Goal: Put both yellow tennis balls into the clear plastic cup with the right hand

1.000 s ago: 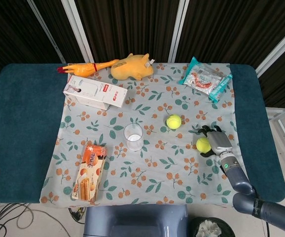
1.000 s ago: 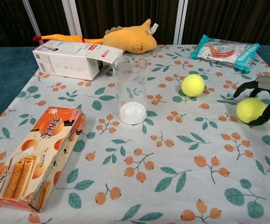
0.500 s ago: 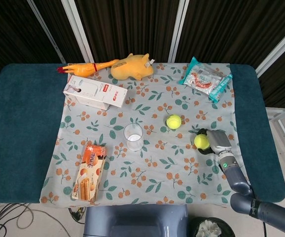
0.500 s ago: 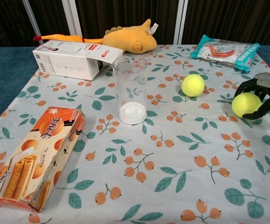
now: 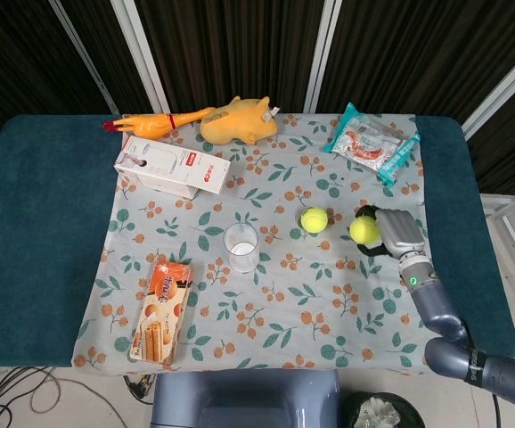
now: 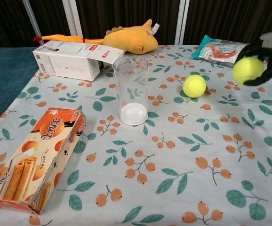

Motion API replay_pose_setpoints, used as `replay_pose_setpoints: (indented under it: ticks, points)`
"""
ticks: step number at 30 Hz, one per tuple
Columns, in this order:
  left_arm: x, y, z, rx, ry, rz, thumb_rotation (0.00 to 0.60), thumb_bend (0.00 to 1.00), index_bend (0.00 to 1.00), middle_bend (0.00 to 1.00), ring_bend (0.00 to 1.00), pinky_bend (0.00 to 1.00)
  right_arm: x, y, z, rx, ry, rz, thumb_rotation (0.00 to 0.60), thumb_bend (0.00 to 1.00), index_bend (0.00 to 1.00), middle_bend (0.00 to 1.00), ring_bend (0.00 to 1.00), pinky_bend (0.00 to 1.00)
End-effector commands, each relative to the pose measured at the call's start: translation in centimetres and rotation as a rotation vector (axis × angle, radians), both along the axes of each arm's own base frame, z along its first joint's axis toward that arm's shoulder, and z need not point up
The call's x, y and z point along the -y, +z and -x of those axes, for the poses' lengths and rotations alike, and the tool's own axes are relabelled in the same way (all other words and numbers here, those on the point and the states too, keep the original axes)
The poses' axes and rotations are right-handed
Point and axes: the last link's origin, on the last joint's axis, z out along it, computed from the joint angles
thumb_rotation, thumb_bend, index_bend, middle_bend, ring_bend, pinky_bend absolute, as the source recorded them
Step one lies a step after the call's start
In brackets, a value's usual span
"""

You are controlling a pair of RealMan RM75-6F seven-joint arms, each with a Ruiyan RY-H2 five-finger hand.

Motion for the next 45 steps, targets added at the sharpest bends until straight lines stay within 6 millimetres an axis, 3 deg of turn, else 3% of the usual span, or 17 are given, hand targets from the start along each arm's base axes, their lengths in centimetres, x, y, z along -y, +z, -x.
replay_pose_setpoints:
  ticks: [1, 3, 5, 13, 22, 35, 45]
  points:
    - [0.0, 0.0, 0.0, 0.000, -0.002, 0.001, 0.600, 0.00, 0.07, 0.00, 0.00, 0.09, 1.6, 1.9, -3.9, 0.010, 0.067, 0.018, 0.600, 0.47, 0.46, 0.39, 0.49, 0.58]
    - [0.0, 0.0, -0.1, 0.001, -0.004, 0.001, 0.600, 0.00, 0.07, 0.00, 0.00, 0.09, 2.2, 2.5, -5.7, 0.016, 0.094, 0.014, 0.600, 0.47, 0.46, 0.39, 0.49, 0.27]
    - [0.0, 0.0, -0.1, 0.003, -0.004, -0.001, 0.600, 0.00, 0.07, 0.00, 0.00, 0.09, 2.8, 3.0, -8.0, 0.034, 0.119, 0.003, 0.600, 0.47, 0.46, 0.39, 0.49, 0.09]
    - [0.0, 0.3, 0.1, 0.012, -0.003, -0.009, 0.600, 0.00, 0.07, 0.00, 0.00, 0.09, 3.2, 1.9, -14.6, 0.082, 0.169, -0.060, 0.600, 0.47, 0.46, 0.39, 0.49, 0.09]
    - [0.0, 0.9, 0.2, 0.031, -0.002, -0.025, 0.600, 0.00, 0.07, 0.00, 0.00, 0.09, 1.5, -0.7, -19.4, 0.139, 0.247, -0.122, 0.600, 0.47, 0.46, 0.39, 0.49, 0.09]
    - [0.1, 1.1, 0.3, 0.032, -0.001, -0.033, 0.600, 0.00, 0.07, 0.00, 0.00, 0.09, -1.0, -3.7, -22.0, 0.175, 0.338, -0.166, 0.600, 0.47, 0.46, 0.39, 0.49, 0.09]
    - [0.2, 1.4, 0.3, 0.038, 0.000, -0.044, 0.600, 0.00, 0.07, 0.00, 0.00, 0.09, -1.6, -5.4, -21.9, 0.155, 0.331, -0.206, 0.600, 0.47, 0.46, 0.38, 0.45, 0.06]
